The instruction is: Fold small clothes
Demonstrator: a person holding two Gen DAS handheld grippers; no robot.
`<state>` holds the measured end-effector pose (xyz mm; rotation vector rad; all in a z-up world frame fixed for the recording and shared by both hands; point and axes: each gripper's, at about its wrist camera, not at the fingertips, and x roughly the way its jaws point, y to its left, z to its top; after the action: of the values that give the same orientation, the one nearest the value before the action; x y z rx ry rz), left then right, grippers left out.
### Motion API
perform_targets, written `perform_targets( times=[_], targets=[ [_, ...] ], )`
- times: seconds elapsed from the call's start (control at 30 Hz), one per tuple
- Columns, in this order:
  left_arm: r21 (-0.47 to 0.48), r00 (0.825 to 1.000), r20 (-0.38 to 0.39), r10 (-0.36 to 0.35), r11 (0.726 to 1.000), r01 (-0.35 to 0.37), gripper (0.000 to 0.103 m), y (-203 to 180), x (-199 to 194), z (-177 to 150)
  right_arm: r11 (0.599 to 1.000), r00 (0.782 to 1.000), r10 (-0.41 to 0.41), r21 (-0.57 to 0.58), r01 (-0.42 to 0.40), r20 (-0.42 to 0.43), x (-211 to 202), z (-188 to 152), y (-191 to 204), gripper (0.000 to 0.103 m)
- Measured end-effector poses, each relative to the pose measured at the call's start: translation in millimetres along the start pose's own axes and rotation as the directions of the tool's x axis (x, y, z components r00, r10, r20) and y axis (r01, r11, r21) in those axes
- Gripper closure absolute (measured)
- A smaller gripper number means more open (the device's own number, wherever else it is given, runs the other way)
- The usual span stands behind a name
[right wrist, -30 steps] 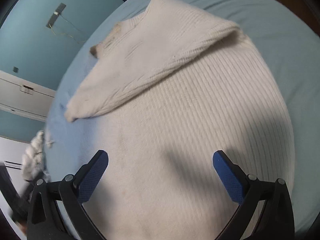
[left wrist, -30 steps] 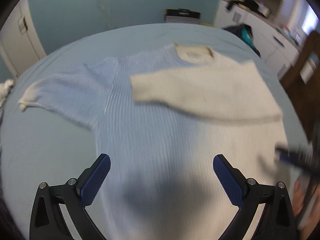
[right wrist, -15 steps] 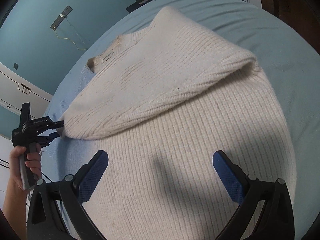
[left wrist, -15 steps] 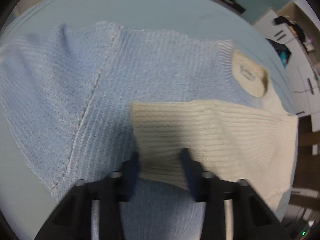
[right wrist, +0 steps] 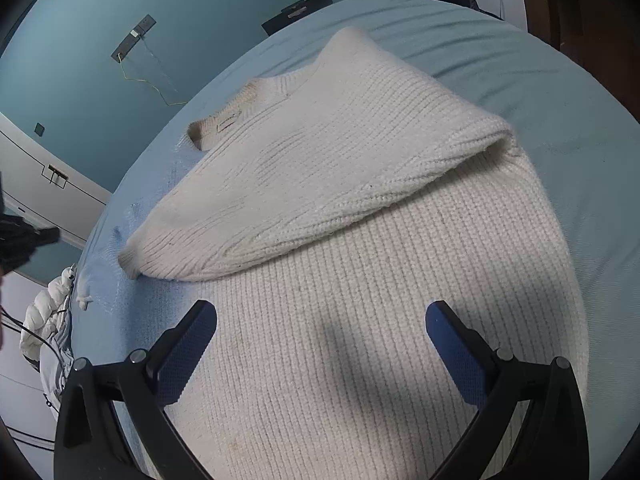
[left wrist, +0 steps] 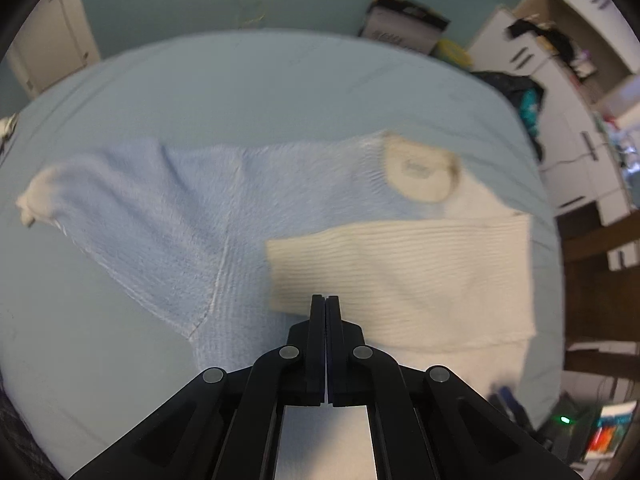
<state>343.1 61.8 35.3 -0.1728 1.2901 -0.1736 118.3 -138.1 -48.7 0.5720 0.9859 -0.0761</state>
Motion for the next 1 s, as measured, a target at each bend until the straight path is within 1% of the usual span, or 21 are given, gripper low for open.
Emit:
perform_targets(
  times=[0.03,0.1,0.13,0.17,0.23,0.3,0.33,0.4,0.43,0.47,0.5,0.53,0.57,0.7,0.73,0.8,0.83,0.87,0.9,0.93,1.0],
  targets=[
    [0.007,0.999,0.041,0.035,0.999,-0.035,0.103,-3.8,-9.5,-3.1,1.0,1.0,-0.002,0.001,0.002,-0.001,0.1,-1.6,2.4,0.001],
    [0.03,0.986,0.114,0.119,0.992,-0.123,0.102,-4.2,-15.8,-9.6,1.0,1.0,0.001,0.007,-0.001,-0.004,0.5,-2.2,3.1,0.001],
    [0.032,0.987,0.114,0.109,0.993,-0.114,0.102,-1.6,-9.9,-12.0,1.0,1.0,0.006,0.011,-0.006,-0.008,1.0,-2.3,3.3,0.001],
    [0.018,0.993,0.086,0.084,0.996,-0.086,0.102,3.3,-0.5,-15.1,1.0,1.0,0.008,0.011,-0.008,-0.009,1.3,-2.3,2.9,0.001],
    [-0.095,1.0,-0.007,-0.016,0.995,0.016,0.102,23.3,28.7,-22.8,1.0,1.0,0.007,0.011,-0.007,-0.01,2.4,-1.7,1.9,0.001],
    [-0.206,0.992,-0.051,-0.119,0.973,0.107,0.101,40.5,57.3,-32.4,1.0,1.0,0.008,0.013,-0.008,-0.013,3.7,-1.4,0.7,0.001],
    [-0.232,0.989,-0.053,-0.137,0.965,0.121,0.1,46.2,66.4,-38.4,1.0,1.0,0.012,0.017,-0.011,-0.014,4.7,-0.8,-0.4,0.001],
    [-0.278,0.987,-0.044,-0.152,0.951,0.134,0.09,54.7,81.0,-44.9,0.999,1.0,0.02,0.027,-0.02,-0.021,7.1,0.8,-2.7,0.001],
    [-0.313,0.986,-0.042,-0.159,0.94,0.138,0.063,60.2,89.7,-49.2,0.999,0.999,0.027,0.033,-0.026,-0.025,9.1,1.8,-3.7,0.001],
    [-0.34,0.987,-0.038,-0.155,0.931,0.133,0.018,64.6,94.4,-50.8,0.999,0.999,0.031,0.035,-0.03,-0.029,10.4,2.1,-4.2,0.001],
    [-0.36,0.99,-0.016,-0.142,0.924,0.127,0.005,66.9,96.5,-52.3,0.999,0.999,0.035,0.037,-0.034,-0.037,12.1,2.0,-3.8,0.001],
    [-0.376,0.993,0.042,-0.108,0.919,0.116,0.001,69.8,95.4,-54.4,0.999,0.998,0.04,0.036,-0.039,-0.041,13.9,2.8,-4.0,0.001],
    [-0.368,0.994,0.07,-0.083,0.924,0.103,0.001,70.2,94.2,-53.5,0.999,0.998,0.042,0.035,-0.041,-0.044,14.7,2.7,-4.2,0.001],
    [-0.242,0.998,0.047,0.034,0.97,-0.022,0.004,57.9,108.5,-37.8,0.998,0.997,0.051,0.038,-0.049,-0.056,17.9,3.0,-3.5,0.001],
    [-0.222,0.999,0.044,0.032,0.975,-0.022,0.009,55.5,110.5,-34.5,0.998,0.997,0.057,0.037,-0.055,-0.059,18.5,3.0,-3.0,0.001],
    [-0.18,1.0,0.015,0.01,0.984,-0.007,0.026,51.0,122.5,-27.2,0.998,0.997,0.057,0.032,-0.055,-0.058,18.1,2.6,-2.0,0.001],
    [-0.167,1.0,-0.007,0.005,0.986,-0.006,0.043,50.6,128.5,-25.0,0.998,0.997,0.054,0.03,-0.053,-0.057,17.5,2.3,-1.5,0.001],
    [-0.146,0.999,-0.048,0.005,0.989,-0.011,0.053,47.8,139.1,-22.1,0.998,0.997,0.054,0.03,-0.053,-0.056,17.3,2.3,-1.6,0.001],
    [-0.127,0.996,-0.084,0.022,0.991,-0.033,0.055,44.8,149.7,-20.1,0.998,0.997,0.055,0.032,-0.053,-0.056,17.2,2.0,-2.0,0.001],
    [-0.118,0.995,-0.092,0.032,0.992,-0.043,0.055,42.0,154.0,-20.8,0.998,0.997,0.056,0.035,-0.054,-0.057,17.5,1.9,-2.6,0.001],
    [-0.108,0.997,-0.073,0.033,0.993,-0.041,0.055,37.6,158.6,-17.1,0.998,0.997,0.054,0.037,-0.052,-0.061,18.8,2.1,-3.7,0.001]
  ],
)
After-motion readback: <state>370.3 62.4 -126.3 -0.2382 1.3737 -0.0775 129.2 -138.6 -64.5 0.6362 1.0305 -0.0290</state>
